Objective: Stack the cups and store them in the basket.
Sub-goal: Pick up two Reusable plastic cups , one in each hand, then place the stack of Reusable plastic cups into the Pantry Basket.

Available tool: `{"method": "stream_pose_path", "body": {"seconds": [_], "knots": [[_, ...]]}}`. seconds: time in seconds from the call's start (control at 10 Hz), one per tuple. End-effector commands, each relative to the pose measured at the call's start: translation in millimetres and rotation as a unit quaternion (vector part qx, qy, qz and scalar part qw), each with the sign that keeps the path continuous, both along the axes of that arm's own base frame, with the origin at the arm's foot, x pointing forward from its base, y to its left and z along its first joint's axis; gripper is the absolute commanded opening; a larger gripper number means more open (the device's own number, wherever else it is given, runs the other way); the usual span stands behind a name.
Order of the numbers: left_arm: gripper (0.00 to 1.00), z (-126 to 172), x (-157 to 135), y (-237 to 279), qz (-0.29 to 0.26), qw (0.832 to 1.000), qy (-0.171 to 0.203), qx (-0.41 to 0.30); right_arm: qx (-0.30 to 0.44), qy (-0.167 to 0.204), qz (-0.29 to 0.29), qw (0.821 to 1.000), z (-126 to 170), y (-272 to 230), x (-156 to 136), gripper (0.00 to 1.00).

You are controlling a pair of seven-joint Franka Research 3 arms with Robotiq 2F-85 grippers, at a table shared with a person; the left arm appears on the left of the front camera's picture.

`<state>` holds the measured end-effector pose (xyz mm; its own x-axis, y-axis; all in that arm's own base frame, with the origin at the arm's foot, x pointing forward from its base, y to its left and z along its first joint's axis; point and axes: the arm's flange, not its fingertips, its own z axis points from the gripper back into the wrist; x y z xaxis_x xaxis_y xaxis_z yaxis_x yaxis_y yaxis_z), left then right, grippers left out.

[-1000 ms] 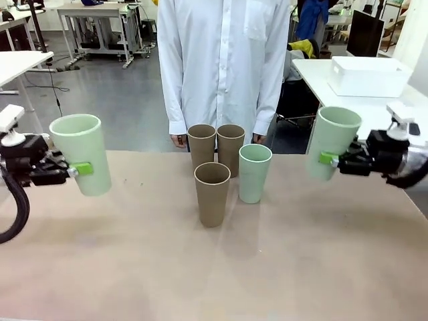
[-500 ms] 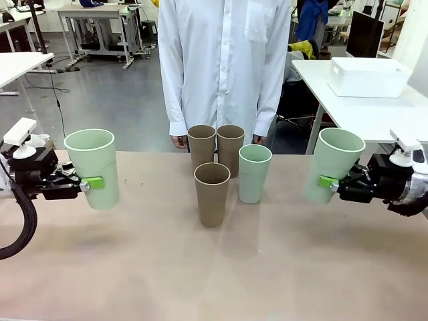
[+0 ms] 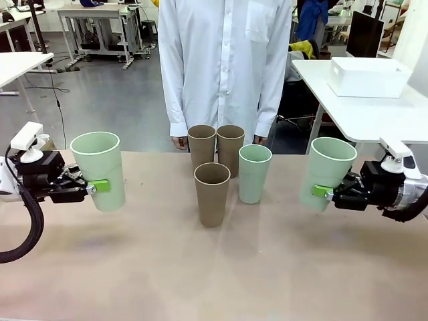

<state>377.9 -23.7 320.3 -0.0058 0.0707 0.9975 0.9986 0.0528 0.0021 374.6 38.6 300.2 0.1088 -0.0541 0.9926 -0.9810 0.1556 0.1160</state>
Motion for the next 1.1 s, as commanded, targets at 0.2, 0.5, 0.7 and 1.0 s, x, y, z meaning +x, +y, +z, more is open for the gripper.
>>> {"method": "stream_pose_path", "body": {"seconds": [0.2, 0.5, 0.7, 1.0], "knots": [[0.85, 1.5, 0.1, 0.1, 0.0, 1.0, 0.002, 0.001, 0.002, -0.001, -0.003, 1.0, 0.7, -0.1, 0.7, 0.85], [0.85, 1.5, 0.1, 0.1, 0.0, 1.0, 0.002, 0.001, 0.002, -0.001, -0.003, 1.0, 0.7, -0.1, 0.7, 0.85], [0.85, 1.5, 0.1, 0.1, 0.0, 1.0, 0.002, 0.001, 0.002, -0.001, -0.003, 1.0, 0.7, -0.1, 0.7, 0.85], [0.85, 1.5, 0.1, 0.1, 0.0, 1.0, 0.002, 0.001, 0.002, -0.001, -0.003, 1.0, 0.7, -0.1, 0.7, 0.85]]}}
